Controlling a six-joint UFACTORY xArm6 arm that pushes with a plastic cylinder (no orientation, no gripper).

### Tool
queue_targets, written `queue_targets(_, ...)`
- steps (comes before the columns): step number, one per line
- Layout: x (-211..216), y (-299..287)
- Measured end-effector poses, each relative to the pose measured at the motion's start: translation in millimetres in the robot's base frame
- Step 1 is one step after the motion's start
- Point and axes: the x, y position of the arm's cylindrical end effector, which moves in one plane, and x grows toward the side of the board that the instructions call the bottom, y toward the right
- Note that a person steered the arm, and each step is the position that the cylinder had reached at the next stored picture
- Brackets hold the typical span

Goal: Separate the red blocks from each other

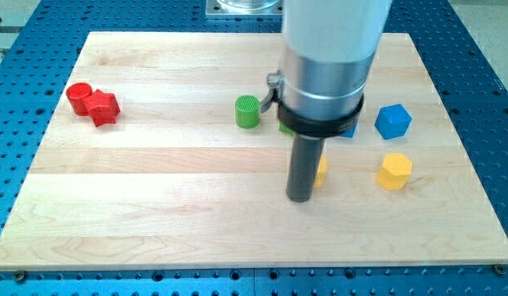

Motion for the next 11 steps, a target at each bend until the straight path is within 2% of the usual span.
queue_targets(1, 14.3, -26.2)
queue_targets(2, 8.7, -142.3)
queue_targets(3, -23.5, -283.6)
queue_targets(4, -79.5, -349.1)
queue_targets(5, -163.1, -362.1)
queue_targets(6, -188.0, -360.0)
queue_targets(9, -69.6, -179.5)
queue_targets(10, -39.1, -139.6)
queue_targets(11, 25.4, -165.3)
